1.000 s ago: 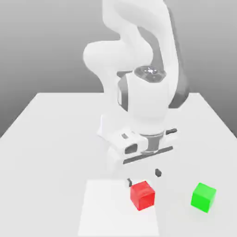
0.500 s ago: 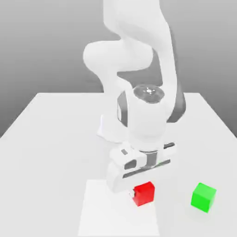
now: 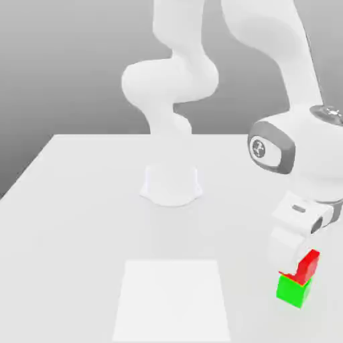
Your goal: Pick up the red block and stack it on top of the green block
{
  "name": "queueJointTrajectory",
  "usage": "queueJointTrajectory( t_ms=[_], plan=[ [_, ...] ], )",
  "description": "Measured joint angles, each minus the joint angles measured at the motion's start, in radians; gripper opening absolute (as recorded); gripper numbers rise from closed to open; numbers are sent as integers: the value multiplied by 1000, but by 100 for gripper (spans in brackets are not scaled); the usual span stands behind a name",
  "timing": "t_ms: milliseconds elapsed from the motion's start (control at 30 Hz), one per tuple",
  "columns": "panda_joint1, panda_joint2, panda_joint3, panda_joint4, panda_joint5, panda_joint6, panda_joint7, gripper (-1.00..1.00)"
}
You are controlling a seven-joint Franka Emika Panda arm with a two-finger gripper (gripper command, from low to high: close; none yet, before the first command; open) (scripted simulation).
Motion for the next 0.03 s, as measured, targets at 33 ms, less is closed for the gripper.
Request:
queueJointTrajectory(
  t_ms=[33],
  plan=[
    [0,0,0,0,0,0,0,100]
  ],
)
